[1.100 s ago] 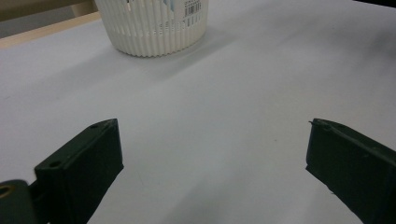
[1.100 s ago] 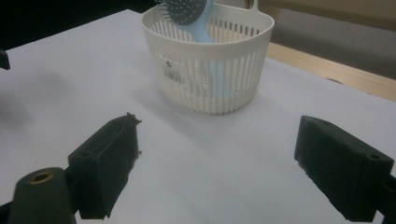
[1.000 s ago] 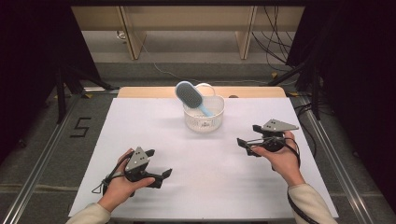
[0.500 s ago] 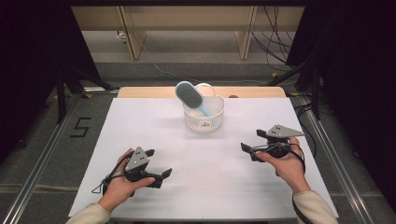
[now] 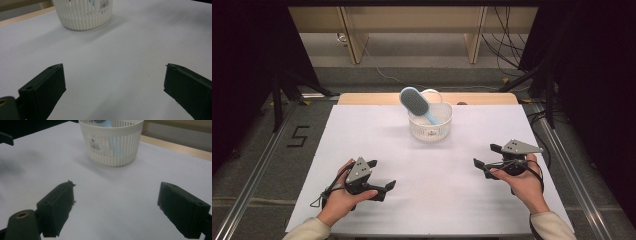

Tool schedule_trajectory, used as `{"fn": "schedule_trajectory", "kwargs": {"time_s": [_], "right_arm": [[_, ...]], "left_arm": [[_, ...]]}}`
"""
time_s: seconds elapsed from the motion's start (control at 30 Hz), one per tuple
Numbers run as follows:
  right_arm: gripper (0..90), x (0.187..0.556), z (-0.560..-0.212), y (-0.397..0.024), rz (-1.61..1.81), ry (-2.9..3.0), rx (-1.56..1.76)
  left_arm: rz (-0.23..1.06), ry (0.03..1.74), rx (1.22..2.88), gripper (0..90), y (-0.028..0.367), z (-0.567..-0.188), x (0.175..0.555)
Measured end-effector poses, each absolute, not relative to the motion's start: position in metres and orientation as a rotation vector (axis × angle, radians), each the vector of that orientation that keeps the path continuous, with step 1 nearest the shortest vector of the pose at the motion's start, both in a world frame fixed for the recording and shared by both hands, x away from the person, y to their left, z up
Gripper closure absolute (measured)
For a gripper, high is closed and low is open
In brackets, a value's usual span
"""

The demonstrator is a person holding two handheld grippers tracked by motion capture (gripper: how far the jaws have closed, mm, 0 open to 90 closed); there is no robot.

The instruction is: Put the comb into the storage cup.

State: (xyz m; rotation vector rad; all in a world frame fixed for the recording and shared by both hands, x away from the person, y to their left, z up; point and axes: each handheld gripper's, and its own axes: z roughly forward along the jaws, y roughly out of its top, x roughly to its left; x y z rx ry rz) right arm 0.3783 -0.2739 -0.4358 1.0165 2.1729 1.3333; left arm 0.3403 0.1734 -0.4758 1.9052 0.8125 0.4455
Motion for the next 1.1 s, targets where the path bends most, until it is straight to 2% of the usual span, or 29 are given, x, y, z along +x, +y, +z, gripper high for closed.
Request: {"fn": "schedule_trajectory", "kwargs": {"time_s": [1.1], "right_arm": [[15.1, 0.346, -0.454, -0.293, 1.346, 2.127, 1.062]], "left_arm": [[0.459, 0.816, 1.904, 3.0, 0.176, -0.475, 0.341]]}}
